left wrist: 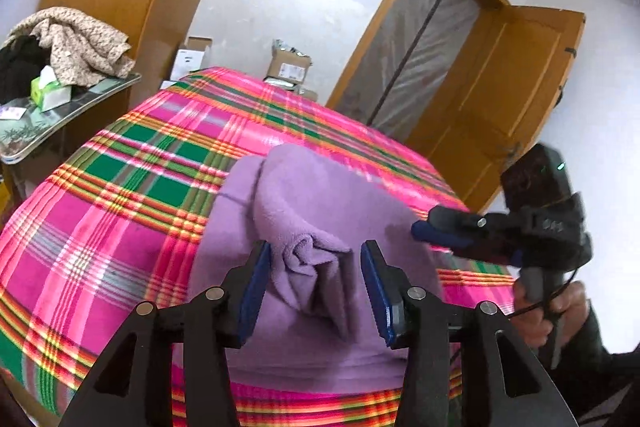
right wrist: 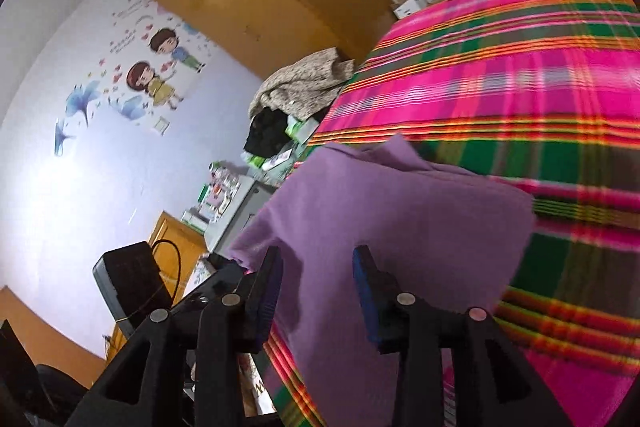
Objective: Fold clothes
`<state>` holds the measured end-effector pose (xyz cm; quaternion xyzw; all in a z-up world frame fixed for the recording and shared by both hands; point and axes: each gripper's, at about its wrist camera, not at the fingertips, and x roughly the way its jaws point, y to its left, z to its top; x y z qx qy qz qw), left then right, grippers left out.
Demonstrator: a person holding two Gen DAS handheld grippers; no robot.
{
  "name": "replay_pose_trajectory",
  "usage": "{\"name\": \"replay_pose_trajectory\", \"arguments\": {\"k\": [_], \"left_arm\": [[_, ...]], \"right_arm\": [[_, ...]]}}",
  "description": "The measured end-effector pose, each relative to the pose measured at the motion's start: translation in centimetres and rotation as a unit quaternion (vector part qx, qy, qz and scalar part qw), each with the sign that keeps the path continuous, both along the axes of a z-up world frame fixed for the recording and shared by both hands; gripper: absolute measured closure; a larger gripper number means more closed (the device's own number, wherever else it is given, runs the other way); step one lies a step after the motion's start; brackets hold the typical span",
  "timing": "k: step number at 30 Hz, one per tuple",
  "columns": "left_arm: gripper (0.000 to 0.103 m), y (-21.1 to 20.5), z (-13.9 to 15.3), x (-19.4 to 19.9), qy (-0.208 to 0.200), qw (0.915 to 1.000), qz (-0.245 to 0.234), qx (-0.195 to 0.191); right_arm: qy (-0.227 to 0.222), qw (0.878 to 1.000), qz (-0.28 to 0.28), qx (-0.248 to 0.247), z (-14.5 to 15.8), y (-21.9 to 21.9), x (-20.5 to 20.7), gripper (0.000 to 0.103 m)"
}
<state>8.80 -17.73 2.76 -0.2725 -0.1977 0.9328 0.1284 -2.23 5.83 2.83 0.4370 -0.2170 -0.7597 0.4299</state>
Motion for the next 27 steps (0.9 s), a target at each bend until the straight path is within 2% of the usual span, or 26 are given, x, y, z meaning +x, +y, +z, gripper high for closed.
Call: {"name": "replay_pose_trajectory", "arguments": {"k": [4,7,8,9,11,18,20,22,24,27], "left_arm": [[0.048,0.0,-0.7,-1.4,-0.029,0.9993,0.021,-0.01],[0.048,-0.4,-1.3,-2.5,-0.048,0.9984,0.03,0.008],[0.054,-0.5,-1.4,-2.8,-0.051,0.9981,0.03,0.014],[0.072,-0.5,-1.4,-3.0,-0.052,0.9981,0.03,0.015],[0.091,-0.5,-1.3,-3.1,-0.052,0.998,0.032,0.016],[0.092,-2.0,-0.1,-1.2,-0.019,0.9984,0.04,0.034],[0.092,-2.8,-1.8,-1.3,-0.053,0.9966,0.053,0.036],[0.092,-3.4,-3.9,-1.6,-0.092,0.9927,0.05,0.059],[0.09,-3.6,-4.6,-1.5,-0.099,0.9914,0.053,0.068],[0.085,-3.7,-3.9,-1.1,-0.089,0.9931,0.057,0.052]], "right_arm": [[-0.008,1.0,-0.01,-0.007,-0.7,1.0,-0.1,0.065],[-0.007,1.0,-0.015,-0.006,-0.9,1.5,0.1,0.065],[-0.006,1.0,-0.018,-0.004,-1.0,1.7,0.1,0.065],[-0.005,1.0,-0.02,-0.004,-1.1,1.9,0.2,0.065],[-0.008,1.0,-0.03,-0.004,-1.3,2.5,0.2,0.065],[-0.008,0.999,-0.051,-0.006,-1.6,3.9,0.1,0.065],[-0.005,0.999,-0.053,-0.006,-1.6,3.9,0.1,0.065],[0.002,0.999,-0.054,-0.001,-1.7,3.7,0.0,0.065],[0.011,0.998,-0.058,0.008,-1.6,3.7,0.1,0.065],[0.022,0.998,-0.063,0.017,-1.3,3.5,0.3,0.065]]}}
